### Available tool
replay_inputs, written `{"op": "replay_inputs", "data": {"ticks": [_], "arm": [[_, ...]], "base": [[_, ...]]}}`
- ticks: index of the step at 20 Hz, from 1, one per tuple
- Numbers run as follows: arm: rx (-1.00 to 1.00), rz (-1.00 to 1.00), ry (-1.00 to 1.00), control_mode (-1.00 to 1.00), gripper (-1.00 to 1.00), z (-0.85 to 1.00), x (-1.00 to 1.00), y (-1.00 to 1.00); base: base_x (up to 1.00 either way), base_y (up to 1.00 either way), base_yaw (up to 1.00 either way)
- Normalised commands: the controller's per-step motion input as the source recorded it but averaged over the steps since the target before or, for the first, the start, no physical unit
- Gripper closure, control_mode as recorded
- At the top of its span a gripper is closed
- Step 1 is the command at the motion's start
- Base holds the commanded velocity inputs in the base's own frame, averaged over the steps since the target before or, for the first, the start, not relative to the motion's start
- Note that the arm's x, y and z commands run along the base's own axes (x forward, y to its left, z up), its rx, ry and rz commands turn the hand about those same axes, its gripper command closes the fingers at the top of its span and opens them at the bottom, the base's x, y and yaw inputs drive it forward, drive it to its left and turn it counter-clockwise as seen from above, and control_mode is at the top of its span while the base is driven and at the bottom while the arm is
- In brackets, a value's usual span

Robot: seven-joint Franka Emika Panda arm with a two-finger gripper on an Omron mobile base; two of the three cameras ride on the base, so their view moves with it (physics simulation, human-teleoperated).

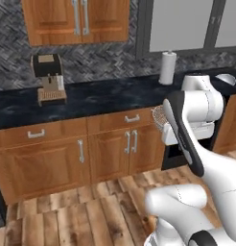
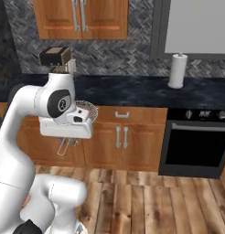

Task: Pick the strainer and bowl and place them in the sink. Then turn on the water.

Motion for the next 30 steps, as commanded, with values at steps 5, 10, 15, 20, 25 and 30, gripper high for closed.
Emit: {"op": "replay_inputs", "data": {"ticks": [5, 10, 15, 20, 25, 30], "arm": [[0.0, 0.0, 0.0, 1.0, 1.0, 0.0, 0.0, 0.0], [0.0, 0.0, 0.0, 1.0, 1.0, 0.0, 0.0, 0.0], [0.0, 0.0, 0.0, 1.0, 1.0, 0.0, 0.0, 0.0], [0.0, 0.0, 0.0, 1.0, 1.0, 0.0, 0.0, 0.0], [0.0, 0.0, 0.0, 1.0, 1.0, 0.0, 0.0, 0.0], [0.0, 0.0, 0.0, 1.0, 1.0, 0.0, 0.0, 0.0]], "base": [[1.0, 0.04, -0.23], [1.0, -0.01, -0.13], [0.99, -0.37, -0.01], [0.64, -0.86, 0.03], [0.54, -0.93, 0.07], [0.46, -0.92, 0.14]]}}
